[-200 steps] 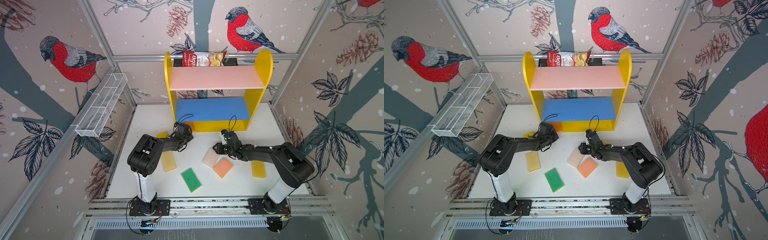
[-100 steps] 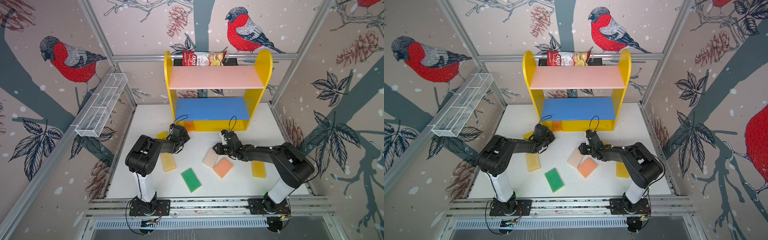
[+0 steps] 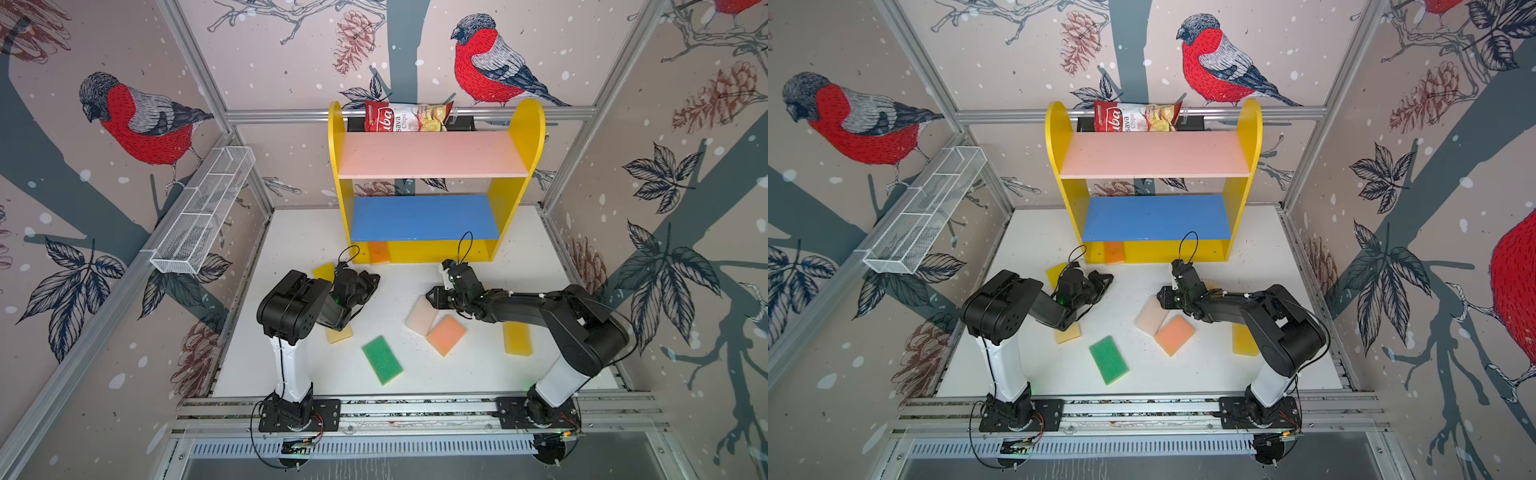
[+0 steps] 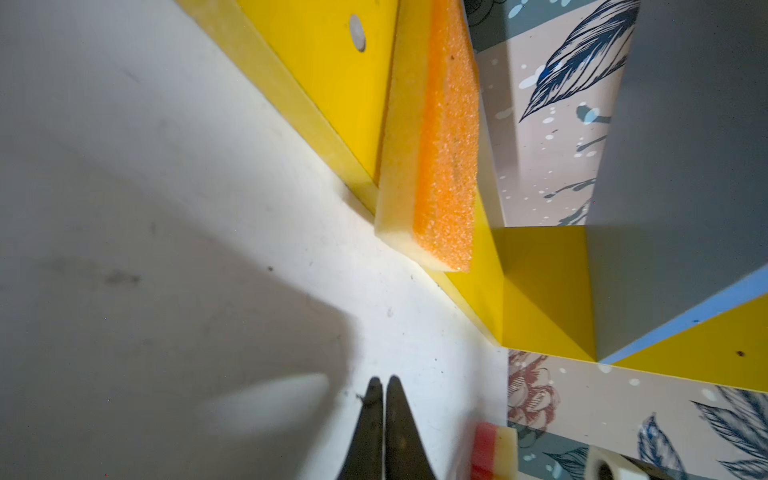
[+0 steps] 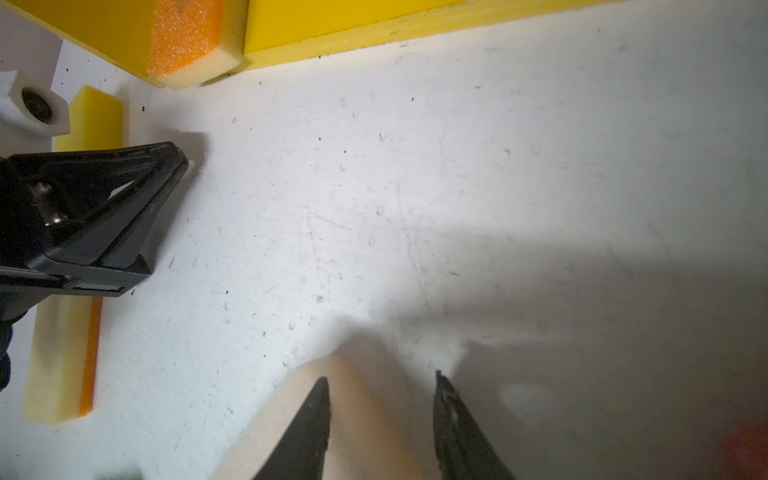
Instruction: Place and organize the cleaning sponges onto the shelf
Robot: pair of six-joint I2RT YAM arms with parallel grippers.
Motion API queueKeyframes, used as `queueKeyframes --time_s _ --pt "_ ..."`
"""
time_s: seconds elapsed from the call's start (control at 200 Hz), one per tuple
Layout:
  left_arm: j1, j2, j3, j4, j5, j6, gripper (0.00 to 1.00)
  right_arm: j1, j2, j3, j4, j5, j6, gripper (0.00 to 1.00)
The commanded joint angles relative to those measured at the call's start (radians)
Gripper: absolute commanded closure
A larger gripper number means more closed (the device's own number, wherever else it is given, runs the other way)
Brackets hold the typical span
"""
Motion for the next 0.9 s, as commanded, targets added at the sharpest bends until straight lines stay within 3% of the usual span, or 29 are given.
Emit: queueKeyframes --time_s 0.0,0.56,0.896 --pt "0.016 0.034 -0.019 0.000 0.013 -0.055 1.00 0.000 0.001 0.002 0.008 -0.004 -0.003 0.59" --pt "0.040 0.085 0.096 -0.130 -0.121 -0.014 1.00 -0.001 0.013 -0.003 0.002 0.003 -0.009 0.59" --pt "0.054 0.098 0.101 -0.114 -0.169 -0.041 1.00 -0.002 0.028 -0.005 0.002 0.004 -0.014 0.59"
